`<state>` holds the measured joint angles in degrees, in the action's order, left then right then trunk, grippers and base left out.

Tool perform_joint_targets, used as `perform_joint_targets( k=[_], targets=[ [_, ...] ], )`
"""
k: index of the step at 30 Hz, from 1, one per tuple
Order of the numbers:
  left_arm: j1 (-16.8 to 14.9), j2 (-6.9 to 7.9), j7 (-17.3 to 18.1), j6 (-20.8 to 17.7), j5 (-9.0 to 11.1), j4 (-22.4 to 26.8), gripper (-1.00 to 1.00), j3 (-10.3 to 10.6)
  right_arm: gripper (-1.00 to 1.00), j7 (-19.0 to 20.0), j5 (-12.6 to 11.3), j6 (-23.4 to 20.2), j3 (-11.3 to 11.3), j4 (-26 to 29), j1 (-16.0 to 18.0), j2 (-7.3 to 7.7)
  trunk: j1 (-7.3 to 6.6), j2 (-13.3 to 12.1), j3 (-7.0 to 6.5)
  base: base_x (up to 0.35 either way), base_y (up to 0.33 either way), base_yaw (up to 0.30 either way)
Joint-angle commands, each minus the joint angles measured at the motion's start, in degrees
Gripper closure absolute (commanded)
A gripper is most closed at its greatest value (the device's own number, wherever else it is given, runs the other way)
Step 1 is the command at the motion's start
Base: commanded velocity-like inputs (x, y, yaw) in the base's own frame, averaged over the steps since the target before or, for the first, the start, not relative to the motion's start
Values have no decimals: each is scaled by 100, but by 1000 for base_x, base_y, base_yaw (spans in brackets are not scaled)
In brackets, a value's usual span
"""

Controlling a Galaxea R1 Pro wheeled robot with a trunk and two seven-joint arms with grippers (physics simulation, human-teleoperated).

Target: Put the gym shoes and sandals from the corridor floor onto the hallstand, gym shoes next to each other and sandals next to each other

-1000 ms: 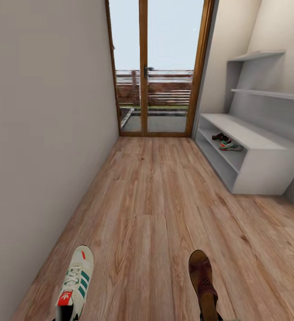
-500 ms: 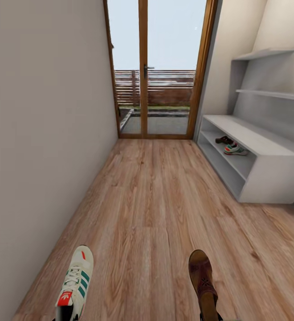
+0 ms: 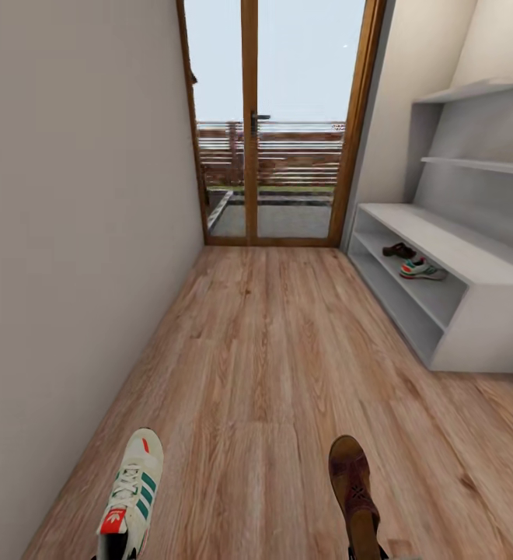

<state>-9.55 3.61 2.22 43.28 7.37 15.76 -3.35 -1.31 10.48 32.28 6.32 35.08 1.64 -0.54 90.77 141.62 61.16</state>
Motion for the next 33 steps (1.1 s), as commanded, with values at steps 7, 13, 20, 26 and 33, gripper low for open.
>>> perform_joint_targets(
  k=[7,13,20,26,33],
  targets=[
    [-3,0,25,14,28,-3,100,-8,100,-2,41,15,28,-1,3,-7,2,2,5,339,0,0],
    [-3,-1,25,14,28,-3,100,-8,100,-2,41,15,28,-1,2,-7,2,2,5,339,0,0],
    [-4,-2,25,14,28,-3,100,-8,100,-1,41,15,28,-1,2,-7,2,2,5,338,0,0],
    [-4,-3,25,14,28,-3,100,-8,100,-1,41,15,28,5,2,-7,2,2,5,339,0,0],
    [-4,-2,25,14,28,-3,100,-8,100,-1,41,15,28,7,3,-7,2,2,5,338,0,0]
  ],
)
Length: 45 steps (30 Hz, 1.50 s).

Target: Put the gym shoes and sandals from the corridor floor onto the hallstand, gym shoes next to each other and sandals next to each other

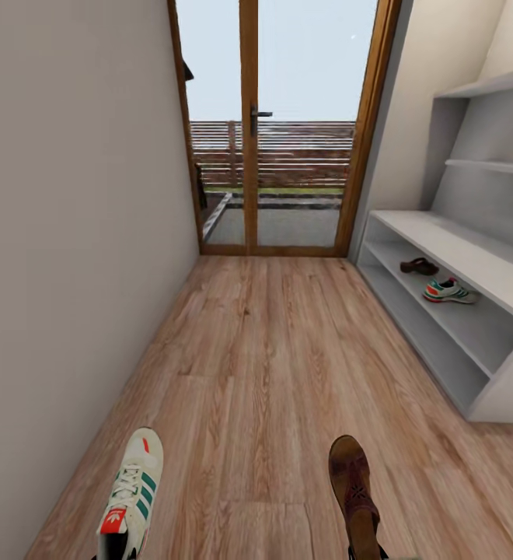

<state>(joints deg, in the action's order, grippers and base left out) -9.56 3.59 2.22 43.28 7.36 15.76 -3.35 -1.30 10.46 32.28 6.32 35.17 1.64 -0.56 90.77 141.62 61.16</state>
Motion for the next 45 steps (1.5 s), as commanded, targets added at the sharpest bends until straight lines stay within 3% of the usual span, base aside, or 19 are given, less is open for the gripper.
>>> perform_joint_targets(
  k=[1,19,45],
  targets=[
    [-3,0,25,14,28,-3,100,-8,100,-2,44,15,27,-1,3,-6,2,2,5,338,0,0],
    [-2,1,25,14,28,-3,100,-8,100,7,46,15,18,-1,3,-15,2,2,5,339,0,-83],
    [-2,1,25,14,28,-3,100,-8,100,5,52,15,27,-4,3,-18,2,2,5,338,0,-2]
  ],
)
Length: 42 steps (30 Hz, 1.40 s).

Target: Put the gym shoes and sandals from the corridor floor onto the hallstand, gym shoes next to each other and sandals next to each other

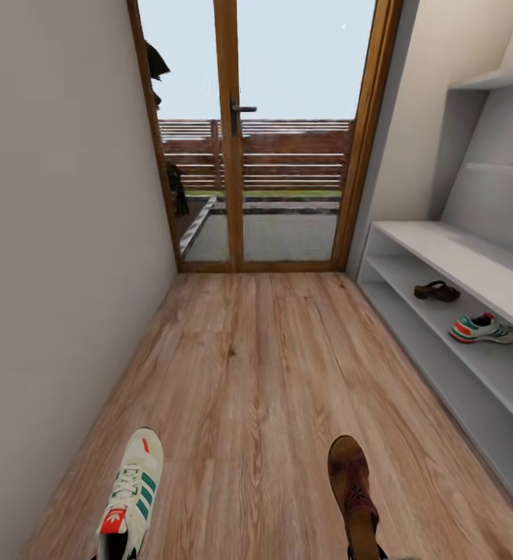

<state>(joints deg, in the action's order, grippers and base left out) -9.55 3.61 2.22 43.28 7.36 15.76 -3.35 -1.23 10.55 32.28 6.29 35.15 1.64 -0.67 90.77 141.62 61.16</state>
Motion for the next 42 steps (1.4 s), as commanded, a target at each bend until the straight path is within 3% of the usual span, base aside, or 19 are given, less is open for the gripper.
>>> perform_joint_targets(
  k=[1,32,42],
  targets=[
    [-3,0,25,14,28,-3,100,-8,100,-1,43,15,30,0,3,-9,2,2,5,338,0,0],
    [-3,0,25,14,28,-3,100,-8,100,-9,35,24,21,12,1,-12,2,2,5,338,0,-1],
    [-3,-1,25,14,28,-5,100,-8,100,-4,35,23,21,10,3,-12,2,2,5,338,52,-206]
  ],
)
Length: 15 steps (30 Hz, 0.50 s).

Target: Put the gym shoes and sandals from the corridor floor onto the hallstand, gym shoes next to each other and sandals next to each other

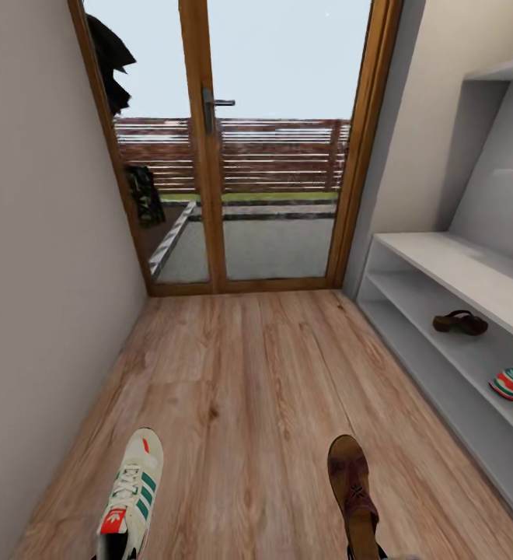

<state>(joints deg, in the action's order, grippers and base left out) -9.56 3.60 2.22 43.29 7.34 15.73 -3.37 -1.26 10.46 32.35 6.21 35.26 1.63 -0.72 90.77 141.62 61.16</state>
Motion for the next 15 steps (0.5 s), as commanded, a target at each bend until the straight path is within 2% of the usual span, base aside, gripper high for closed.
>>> perform_joint_targets(
  k=[1,8,15],
  targets=[
    [-2,-2,25,13,31,-1,100,-6,100,0,44,16,29,-2,4,-7,2,2,5,338,88,-260],
    [-3,-5,25,13,31,-1,100,-6,100,3,44,17,29,-2,4,-7,2,2,5,338,93,-262],
    [-4,-7,25,10,31,0,100,-6,100,3,44,12,29,-7,4,-7,2,2,5,313,158,-262]
  ],
)
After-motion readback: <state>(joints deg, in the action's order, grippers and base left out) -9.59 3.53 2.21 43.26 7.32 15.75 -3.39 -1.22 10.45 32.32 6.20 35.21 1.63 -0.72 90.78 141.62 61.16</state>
